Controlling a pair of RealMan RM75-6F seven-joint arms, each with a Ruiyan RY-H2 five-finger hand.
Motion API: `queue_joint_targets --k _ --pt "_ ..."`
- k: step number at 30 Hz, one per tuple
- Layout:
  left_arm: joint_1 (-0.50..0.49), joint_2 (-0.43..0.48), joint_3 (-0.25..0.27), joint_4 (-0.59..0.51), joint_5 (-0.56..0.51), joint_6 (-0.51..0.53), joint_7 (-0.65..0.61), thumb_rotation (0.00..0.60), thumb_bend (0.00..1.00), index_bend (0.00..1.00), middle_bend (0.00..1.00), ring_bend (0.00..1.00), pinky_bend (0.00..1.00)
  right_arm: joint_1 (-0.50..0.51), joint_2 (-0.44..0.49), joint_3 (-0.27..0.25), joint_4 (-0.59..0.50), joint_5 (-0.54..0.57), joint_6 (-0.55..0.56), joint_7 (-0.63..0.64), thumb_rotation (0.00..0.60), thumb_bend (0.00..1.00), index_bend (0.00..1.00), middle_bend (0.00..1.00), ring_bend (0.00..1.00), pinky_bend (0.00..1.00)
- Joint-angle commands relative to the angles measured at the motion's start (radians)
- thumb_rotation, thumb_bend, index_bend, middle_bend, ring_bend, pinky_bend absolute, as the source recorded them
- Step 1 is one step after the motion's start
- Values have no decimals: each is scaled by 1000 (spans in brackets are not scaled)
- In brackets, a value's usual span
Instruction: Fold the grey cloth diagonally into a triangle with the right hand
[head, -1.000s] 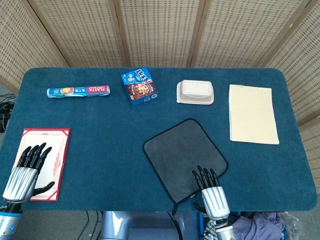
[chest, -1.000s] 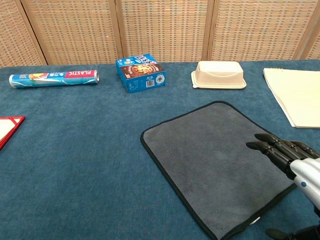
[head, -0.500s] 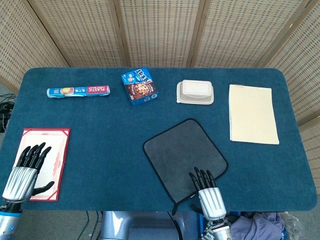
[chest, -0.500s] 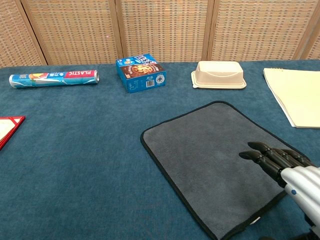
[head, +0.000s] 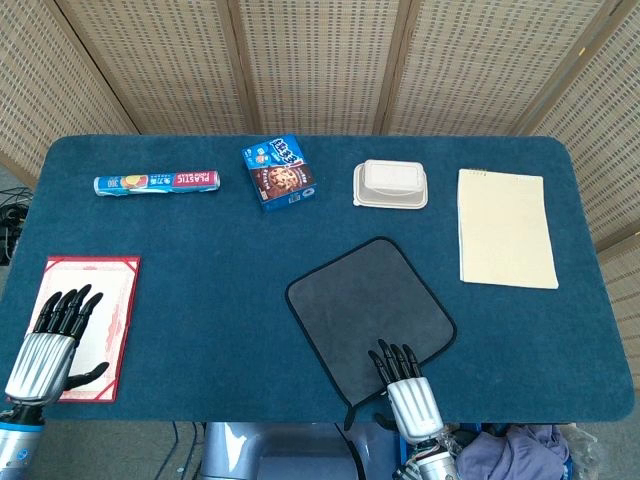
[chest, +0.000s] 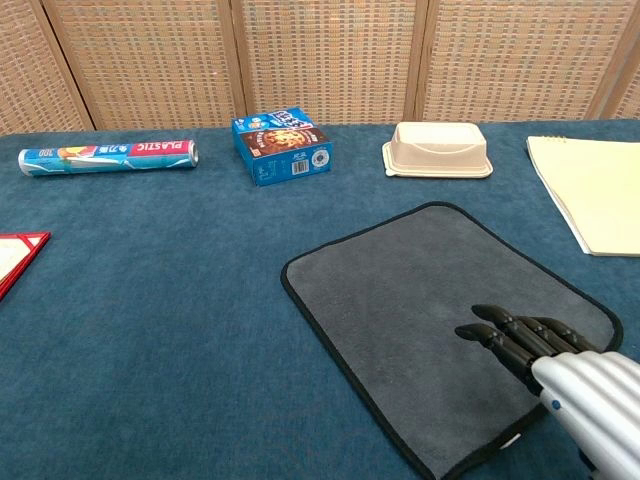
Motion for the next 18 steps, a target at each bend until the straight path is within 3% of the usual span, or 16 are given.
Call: queue_joint_targets --k 1,18 --pt "-1 -1 -1 1 -2 -2 -1 600 128 0 0 0 0 4 -10 0 12 5 -7 0 600 0 109 0 0 0" --pt "-2 -3 -3 5 -10 -6 -1 600 127 0 0 0 0 32 -55 9 36 0 -14 13 600 0 147 0 0 0"
